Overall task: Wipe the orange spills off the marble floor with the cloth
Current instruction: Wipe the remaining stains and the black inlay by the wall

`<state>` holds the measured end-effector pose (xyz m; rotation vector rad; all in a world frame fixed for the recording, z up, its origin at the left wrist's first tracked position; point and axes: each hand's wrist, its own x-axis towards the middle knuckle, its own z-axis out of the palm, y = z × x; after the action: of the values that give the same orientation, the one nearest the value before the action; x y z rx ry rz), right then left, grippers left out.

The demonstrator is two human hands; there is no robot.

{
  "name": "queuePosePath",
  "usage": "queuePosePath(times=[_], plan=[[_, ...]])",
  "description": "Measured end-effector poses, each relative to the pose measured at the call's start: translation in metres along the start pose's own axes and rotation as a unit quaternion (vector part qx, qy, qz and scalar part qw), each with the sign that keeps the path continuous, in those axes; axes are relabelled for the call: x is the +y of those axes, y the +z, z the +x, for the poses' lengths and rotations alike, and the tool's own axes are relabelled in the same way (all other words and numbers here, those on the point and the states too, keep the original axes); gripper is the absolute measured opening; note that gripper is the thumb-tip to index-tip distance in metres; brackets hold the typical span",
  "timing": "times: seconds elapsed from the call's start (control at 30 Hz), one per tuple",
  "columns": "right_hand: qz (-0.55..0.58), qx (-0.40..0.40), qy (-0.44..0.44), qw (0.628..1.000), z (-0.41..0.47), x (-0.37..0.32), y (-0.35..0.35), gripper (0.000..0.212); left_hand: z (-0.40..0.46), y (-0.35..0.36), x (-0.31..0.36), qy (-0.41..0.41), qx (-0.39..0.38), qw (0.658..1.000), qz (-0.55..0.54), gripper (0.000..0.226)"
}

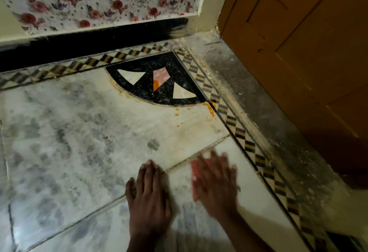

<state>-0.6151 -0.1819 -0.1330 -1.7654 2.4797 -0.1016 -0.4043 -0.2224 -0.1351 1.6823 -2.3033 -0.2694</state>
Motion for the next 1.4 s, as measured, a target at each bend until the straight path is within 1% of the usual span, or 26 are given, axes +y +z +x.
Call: queuePosePath(times=[0.07,0.13,0.17,0.2,0.27,0.3,0.37,0.4,0.43,0.47,0.5,0.57,0.67,0.73,0.77,0.8,0.9,0.97,1.0,1.07,1.13,1.17,1.2,1.23,1.3,1.4], plan=[[-0.010,-0.009,0.148,0.989,0.026,0.022,0.001,0.070,0.000,0.000,-0.003,0.000,-0.002,1.000,-0.005,0.075],[0.015,-0.001,0.286,0.958,0.072,0.025,-0.003,0.070,-0.001,0.001,-0.003,0.005,0.000,1.000,-0.008,0.074],[0.034,-0.001,0.321,0.947,0.094,0.020,-0.005,0.070,-0.002,0.002,-0.004,0.005,0.007,1.000,-0.009,0.074],[0.038,-0.004,0.327,0.944,0.114,0.016,-0.003,0.070,-0.002,0.004,-0.004,0.002,0.017,1.000,-0.010,0.074],[0.020,-0.013,0.284,0.958,0.135,0.012,0.000,0.070,-0.003,0.008,-0.002,0.007,0.035,0.999,0.000,0.074],[0.006,-0.008,0.238,0.971,0.133,0.013,0.001,0.071,-0.003,0.009,-0.002,0.009,0.037,0.999,-0.003,0.074],[-0.033,0.006,0.095,0.995,0.103,0.017,0.001,0.068,-0.003,0.008,-0.005,0.006,0.042,0.999,-0.008,0.074],[-0.044,0.007,0.042,0.998,0.079,0.024,0.001,0.066,-0.002,0.008,-0.006,0.006,0.040,0.999,-0.005,0.074],[-0.046,0.009,0.035,0.998,0.052,0.038,-0.001,0.064,-0.002,0.006,-0.004,0.007,0.032,0.999,-0.006,0.074],[-0.037,0.019,0.074,0.996,0.028,0.055,0.000,0.063,-0.002,0.003,-0.003,0.008,0.022,1.000,-0.009,0.074],[-0.024,0.017,0.150,0.988,0.009,0.072,-0.002,0.063,-0.002,0.002,-0.002,0.008,0.019,1.000,-0.009,0.073],[-0.007,0.020,0.303,0.953,-0.001,0.096,-0.002,0.068,-0.003,0.002,-0.003,0.012,0.018,1.000,-0.008,0.072],[0.015,0.081,0.393,0.916,0.060,0.106,-0.007,0.069,-0.002,0.004,-0.004,0.011,0.017,1.000,-0.005,0.072],[0.055,0.049,0.443,0.893,0.111,0.099,-0.013,0.066,-0.003,0.007,-0.002,0.007,0.016,1.000,0.003,0.073],[0.063,0.039,0.444,0.893,0.131,0.092,-0.011,0.067,-0.003,0.008,-0.002,0.008,0.021,1.000,0.004,0.074],[0.055,0.030,0.419,0.906,0.142,0.086,-0.007,0.069,-0.003,0.009,-0.003,0.009,0.025,1.000,0.008,0.075],[0.021,0.010,0.232,0.973,0.124,0.072,0.006,0.068,-0.002,0.006,-0.005,0.011,0.007,1.000,0.016,0.074],[0.018,0.031,0.160,0.987,0.067,0.070,0.006,0.069,-0.002,0.003,-0.003,0.002,-0.017,1.000,0.020,0.073],[0.020,0.042,0.175,0.983,0.036,0.070,0.006,0.070,-0.004,0.003,-0.002,-0.002,-0.026,0.999,0.019,0.072],[0.058,0.024,0.285,0.957,0.023,0.075,-0.001,0.073,-0.002,0.000,-0.001,-0.004,-0.031,0.999,0.014,0.072],[0.111,-0.010,0.391,0.914,0.066,0.074,-0.002,0.074,0.000,0.002,-0.003,0.001,-0.024,1.000,0.012,0.071],[0.130,-0.015,0.409,0.903,0.098,0.070,-0.006,0.076,-0.001,0.003,-0.003,0.001,-0.023,1.000,0.011,0.071],[0.141,-0.021,0.404,0.904,0.126,0.063,-0.010,0.078,-0.003,0.003,-0.003,0.000,-0.023,1.000,0.011,0.070],[0.132,-0.021,0.379,0.915,0.147,0.057,-0.011,0.078,-0.003,0.003,-0.001,-0.001,-0.025,1.000,0.008,0.070],[0.105,-0.020,0.296,0.949,0.154,0.033,-0.007,0.075,-0.002,0.001,-0.003,0.001,-0.026,1.000,0.004,0.070],[0.070,-0.025,0.170,0.983,0.072,-0.006,0.001,0.073,-0.001,-0.001,-0.003,-0.003,-0.028,1.000,-0.002,0.068]])
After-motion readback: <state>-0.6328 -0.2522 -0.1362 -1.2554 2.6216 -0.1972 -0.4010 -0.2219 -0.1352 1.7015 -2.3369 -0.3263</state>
